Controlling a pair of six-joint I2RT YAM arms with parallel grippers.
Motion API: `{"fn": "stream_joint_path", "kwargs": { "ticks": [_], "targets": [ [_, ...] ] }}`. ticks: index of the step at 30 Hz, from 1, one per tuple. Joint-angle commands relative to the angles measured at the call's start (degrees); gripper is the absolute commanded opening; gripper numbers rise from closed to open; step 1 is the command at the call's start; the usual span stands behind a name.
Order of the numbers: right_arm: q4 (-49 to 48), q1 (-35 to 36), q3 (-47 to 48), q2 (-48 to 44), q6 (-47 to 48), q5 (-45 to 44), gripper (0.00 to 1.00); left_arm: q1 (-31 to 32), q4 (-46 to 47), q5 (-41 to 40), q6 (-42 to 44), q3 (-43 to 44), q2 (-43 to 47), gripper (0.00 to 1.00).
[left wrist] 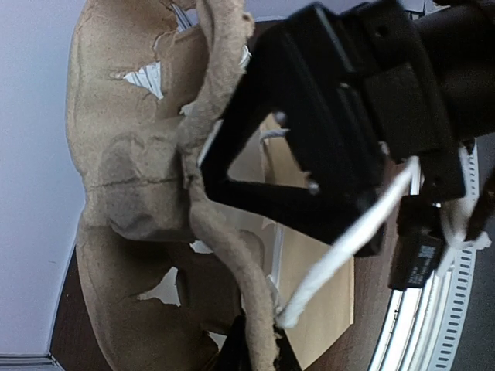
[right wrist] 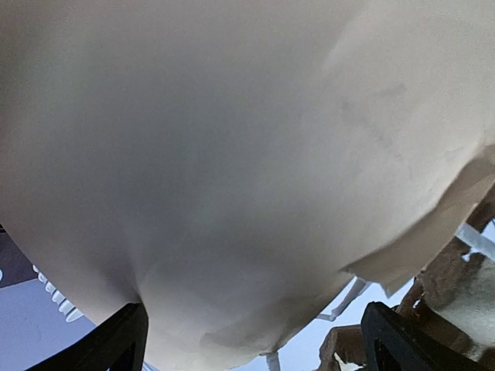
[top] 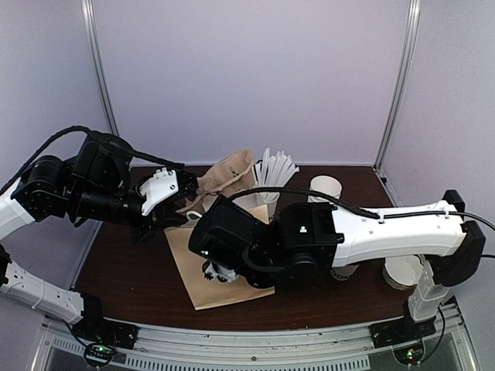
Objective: Pack the takeout coffee
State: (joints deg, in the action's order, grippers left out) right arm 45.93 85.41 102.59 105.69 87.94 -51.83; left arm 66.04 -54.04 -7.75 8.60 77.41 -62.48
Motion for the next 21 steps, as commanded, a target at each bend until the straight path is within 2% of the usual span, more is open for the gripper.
{"fn": "stream_joint_path", "kwargs": {
  "ticks": [1, 5, 14, 18, 21],
  "targets": [
    [-4.29, -2.50, 0.05, 1.83, 1.34, -3.19, 1.00, -0.21, 1.98, 3.20, -1.87, -0.99, 0.95, 0.00],
    [-6.02, -2.82, 0.76, 2.17, 1.93, -3.41, 1.00, -0.21, 2.28, 3.86, -1.96, -1.22, 1.24, 0.00],
    [-2.71, -2.89, 2.78, -0.61, -1.05, -2.03, 0.99, -0.22, 1.79, 2.84, -2.14, -1.51, 1.68, 0.00],
    [-4.40, -2.96, 2.48, -2.86, -0.93, -1.85, 0.99, -0.22, 1.62, 2.06, -2.29, -2.02, 1.86, 0.00],
    [-11.04, -3.26, 1.37, -3.98, 1.39, -3.28, 0.99, -0.25, 1.57, 2.08, -2.51, -1.96, 1.91, 0.00]
  ]
}}
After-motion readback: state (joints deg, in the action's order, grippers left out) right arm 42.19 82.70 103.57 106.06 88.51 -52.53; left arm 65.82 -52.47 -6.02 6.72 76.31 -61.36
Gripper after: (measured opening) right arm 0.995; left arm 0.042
